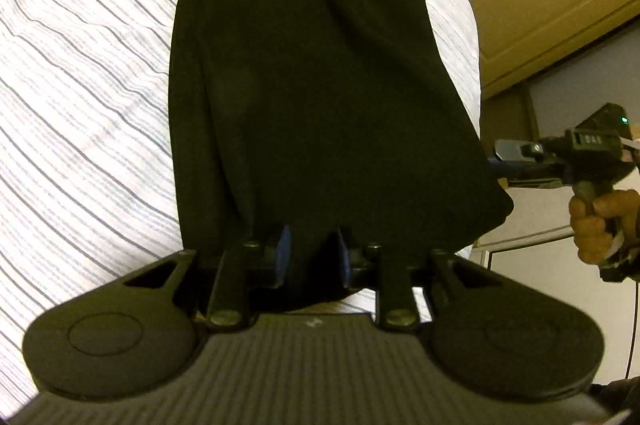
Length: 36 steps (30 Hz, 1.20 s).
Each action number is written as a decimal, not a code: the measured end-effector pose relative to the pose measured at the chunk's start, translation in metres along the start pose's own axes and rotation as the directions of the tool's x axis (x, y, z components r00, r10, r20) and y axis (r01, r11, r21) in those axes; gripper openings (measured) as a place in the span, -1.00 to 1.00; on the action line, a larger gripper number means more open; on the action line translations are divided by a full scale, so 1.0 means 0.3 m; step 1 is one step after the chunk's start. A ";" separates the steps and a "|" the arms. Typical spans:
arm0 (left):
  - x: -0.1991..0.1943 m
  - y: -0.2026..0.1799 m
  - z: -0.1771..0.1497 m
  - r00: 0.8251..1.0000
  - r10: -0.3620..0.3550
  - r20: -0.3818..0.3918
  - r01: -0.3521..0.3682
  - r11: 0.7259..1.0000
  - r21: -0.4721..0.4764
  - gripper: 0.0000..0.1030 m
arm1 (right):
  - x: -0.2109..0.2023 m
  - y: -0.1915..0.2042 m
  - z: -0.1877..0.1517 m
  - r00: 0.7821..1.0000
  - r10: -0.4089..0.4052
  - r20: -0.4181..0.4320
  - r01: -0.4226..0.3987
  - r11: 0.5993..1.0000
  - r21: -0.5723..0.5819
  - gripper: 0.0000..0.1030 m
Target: Fold clothes
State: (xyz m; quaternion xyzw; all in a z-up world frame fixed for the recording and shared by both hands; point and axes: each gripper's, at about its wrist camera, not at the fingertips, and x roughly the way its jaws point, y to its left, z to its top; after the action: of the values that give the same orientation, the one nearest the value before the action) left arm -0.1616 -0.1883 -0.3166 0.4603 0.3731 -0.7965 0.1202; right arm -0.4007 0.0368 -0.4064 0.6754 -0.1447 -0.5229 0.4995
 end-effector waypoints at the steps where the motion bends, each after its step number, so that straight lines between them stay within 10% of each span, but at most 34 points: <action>1: 0.003 -0.005 0.002 1.000 0.008 -0.004 -0.008 1.000 0.008 -0.59 | 0.010 0.007 0.002 1.000 -0.016 -0.009 0.016 1.000 -0.021 -0.22; 6: 0.008 -0.045 -0.012 0.999 0.045 -0.015 -0.044 0.998 0.054 -0.59 | 0.076 0.127 -0.044 0.989 -0.117 -0.087 0.088 0.955 -0.283 -0.22; 8: 0.014 -0.049 -0.013 0.999 0.050 -0.015 -0.049 0.997 0.062 -0.60 | 0.088 0.115 -0.041 0.989 -0.102 -0.109 0.072 0.966 -0.249 -0.75; 17: -0.002 -0.064 -0.065 0.999 0.039 -0.008 -0.038 0.998 0.058 -0.63 | -0.015 -0.043 0.026 0.999 0.034 -0.014 -0.032 0.992 0.125 -0.75; 26: -0.030 -0.042 -0.056 0.999 0.034 -0.003 -0.034 0.998 0.053 -0.63 | 0.091 0.098 -0.026 0.990 -0.105 -0.095 0.089 0.984 -0.152 -0.75; 36: -0.039 -0.011 -0.058 1.000 0.016 0.004 -0.016 0.999 0.051 -0.63 | 0.025 0.087 0.021 0.999 -0.032 0.023 0.032 0.999 -0.031 -0.45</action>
State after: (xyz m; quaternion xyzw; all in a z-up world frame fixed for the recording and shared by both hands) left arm -0.1458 -0.1757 -0.3106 0.4649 0.3488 -0.8055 0.1157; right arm -0.3945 0.0160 -0.3889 0.6638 -0.1314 -0.5406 0.4999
